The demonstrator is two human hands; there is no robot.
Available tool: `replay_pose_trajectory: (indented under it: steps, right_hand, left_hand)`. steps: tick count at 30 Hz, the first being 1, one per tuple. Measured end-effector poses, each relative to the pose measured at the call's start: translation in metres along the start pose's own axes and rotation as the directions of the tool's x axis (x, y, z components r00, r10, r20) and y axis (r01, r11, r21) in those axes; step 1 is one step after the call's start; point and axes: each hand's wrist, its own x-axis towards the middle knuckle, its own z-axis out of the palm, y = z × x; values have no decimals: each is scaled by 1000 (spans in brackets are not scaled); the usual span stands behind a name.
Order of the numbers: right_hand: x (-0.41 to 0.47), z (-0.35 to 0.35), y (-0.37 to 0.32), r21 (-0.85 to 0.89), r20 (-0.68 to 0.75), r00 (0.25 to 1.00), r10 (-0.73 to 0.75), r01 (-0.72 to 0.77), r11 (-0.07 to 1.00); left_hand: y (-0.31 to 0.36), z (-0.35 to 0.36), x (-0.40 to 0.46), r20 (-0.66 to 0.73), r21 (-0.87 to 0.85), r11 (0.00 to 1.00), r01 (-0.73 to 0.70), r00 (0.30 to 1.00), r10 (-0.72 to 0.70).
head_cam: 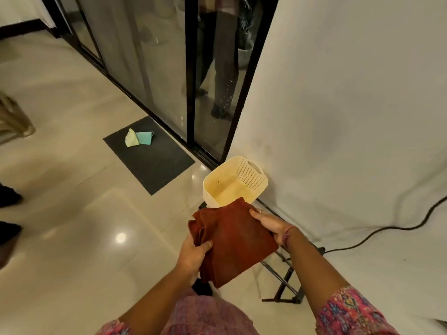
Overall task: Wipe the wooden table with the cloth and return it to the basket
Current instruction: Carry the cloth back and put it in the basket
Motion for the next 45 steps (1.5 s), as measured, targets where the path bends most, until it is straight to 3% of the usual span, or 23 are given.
replay_pose_trajectory:
  steps: [4, 10, 15, 18, 30, 33, 36, 45]
  right_hand:
    - [38, -18, -28, 11, -60, 998, -31, 32, 999]
    - [84, -41, -70, -222, -158, 979, -128, 91, 971]
    - [132, -55, -92, -603, -159, 945, -285, 136, 786]
    - [165, -67, -96, -741, -190, 933, -304, 67, 668]
    - [292, -84, -77, -865, -160, 944, -288, 6, 502]
    - [305, -82, -61, -890, -159, 952, -260, -25, 456]
    - [297, -78, -51, -883, -179, 955, -238, -49, 467]
    - [229, -71, -59, -885, -161, 938, -309, 1, 465]
  left_hand:
    - [37, 12, 42, -37, 273, 955, -112, 991, 127]
    - [69, 29, 102, 124, 513, 824, -238, 971, 203]
    - [77, 53, 148, 159, 648, 724, -235, 972, 173]
    - [75, 75, 180, 175, 738, 643, -204, 978, 109]
    - [45, 100, 291, 91, 848, 530, 1, 985, -147]
    - [36, 95, 305, 13, 811, 561, 165, 954, -300]
    - [37, 89, 304, -21, 651, 705, 281, 935, -353]
    - [77, 86, 266, -31, 465, 853, 237, 967, -252]
